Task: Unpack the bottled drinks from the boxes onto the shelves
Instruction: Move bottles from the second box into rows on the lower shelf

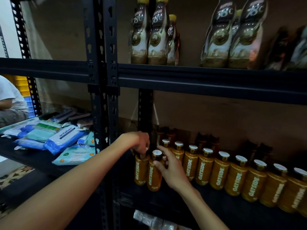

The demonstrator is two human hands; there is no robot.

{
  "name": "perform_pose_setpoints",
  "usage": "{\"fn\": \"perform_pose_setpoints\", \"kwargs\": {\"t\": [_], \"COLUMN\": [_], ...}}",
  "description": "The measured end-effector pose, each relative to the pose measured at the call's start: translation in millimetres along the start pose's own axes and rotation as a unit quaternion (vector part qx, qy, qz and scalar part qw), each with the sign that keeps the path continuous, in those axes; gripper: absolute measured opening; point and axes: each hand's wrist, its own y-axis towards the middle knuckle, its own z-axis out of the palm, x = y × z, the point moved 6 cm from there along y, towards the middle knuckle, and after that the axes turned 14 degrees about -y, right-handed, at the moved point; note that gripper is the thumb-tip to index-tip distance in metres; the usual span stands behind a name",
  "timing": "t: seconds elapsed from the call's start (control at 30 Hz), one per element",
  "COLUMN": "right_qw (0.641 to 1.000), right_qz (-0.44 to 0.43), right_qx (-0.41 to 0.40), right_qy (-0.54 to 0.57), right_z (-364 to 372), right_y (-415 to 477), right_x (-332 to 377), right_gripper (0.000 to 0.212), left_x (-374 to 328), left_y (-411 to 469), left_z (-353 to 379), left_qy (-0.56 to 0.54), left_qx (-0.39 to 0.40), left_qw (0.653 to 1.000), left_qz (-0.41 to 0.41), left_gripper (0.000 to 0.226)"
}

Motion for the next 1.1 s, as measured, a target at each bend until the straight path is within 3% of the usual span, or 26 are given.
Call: {"fn": "perform_pose_setpoints", "kwargs": {"t": [0.73,1.1], "right_qw": [1.000,1.000], "right_qz": [-0.003,0.000], "right_qx": [0.000,-0.005], "right_qy": [0.014,0.010], "right_z": [3.4,7.3], "right_y": [-7.9,-7.6], "right_x": [2.6,3.5], "right_gripper": [0.045,0.048], "left_x": [0.0,0.4], "left_y": [-11.6,-18.2], "left_z": [1.8,2.7], "left_qy": [-0.023,0.023], "left_qx": [0.022,0.016], "left_qw": [0.999,0.999], "left_qz": [-0.019,-0.015], "left_gripper": [0.041,0.041]}}
